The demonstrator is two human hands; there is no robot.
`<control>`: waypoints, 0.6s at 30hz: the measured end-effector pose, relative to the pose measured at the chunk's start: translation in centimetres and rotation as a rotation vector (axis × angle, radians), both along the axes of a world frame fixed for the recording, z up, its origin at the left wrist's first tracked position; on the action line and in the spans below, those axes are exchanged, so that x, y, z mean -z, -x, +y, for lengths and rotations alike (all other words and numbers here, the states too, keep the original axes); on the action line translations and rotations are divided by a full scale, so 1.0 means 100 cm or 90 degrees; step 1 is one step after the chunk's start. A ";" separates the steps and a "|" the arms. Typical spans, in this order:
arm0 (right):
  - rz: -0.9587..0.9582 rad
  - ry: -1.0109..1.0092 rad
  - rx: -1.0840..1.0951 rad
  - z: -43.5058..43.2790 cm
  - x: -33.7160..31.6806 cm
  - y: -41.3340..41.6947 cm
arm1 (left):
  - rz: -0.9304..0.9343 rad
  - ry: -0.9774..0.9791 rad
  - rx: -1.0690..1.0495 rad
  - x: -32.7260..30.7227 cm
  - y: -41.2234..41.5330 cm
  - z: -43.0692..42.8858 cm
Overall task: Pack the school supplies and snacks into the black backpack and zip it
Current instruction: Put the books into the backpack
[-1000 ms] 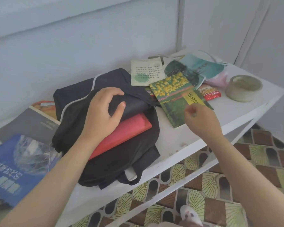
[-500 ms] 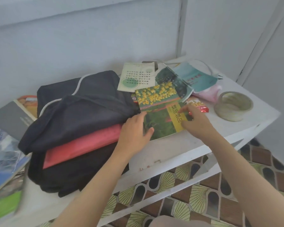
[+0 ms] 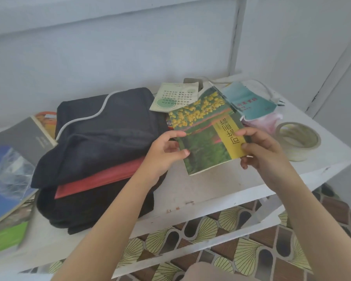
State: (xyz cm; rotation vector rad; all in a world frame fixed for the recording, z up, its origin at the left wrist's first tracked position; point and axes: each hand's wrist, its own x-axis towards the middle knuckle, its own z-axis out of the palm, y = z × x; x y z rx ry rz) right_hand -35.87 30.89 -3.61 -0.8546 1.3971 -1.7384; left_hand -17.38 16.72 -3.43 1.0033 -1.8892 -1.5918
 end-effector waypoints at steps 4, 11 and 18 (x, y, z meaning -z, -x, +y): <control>-0.074 0.122 0.067 -0.006 0.004 -0.036 | 0.073 -0.043 -0.024 -0.009 -0.008 -0.002; -0.036 0.227 0.228 -0.033 0.005 -0.104 | 0.127 -0.105 -0.006 -0.017 -0.022 -0.018; 0.010 0.144 0.367 -0.046 0.001 -0.135 | 0.046 0.110 0.148 -0.022 -0.050 -0.040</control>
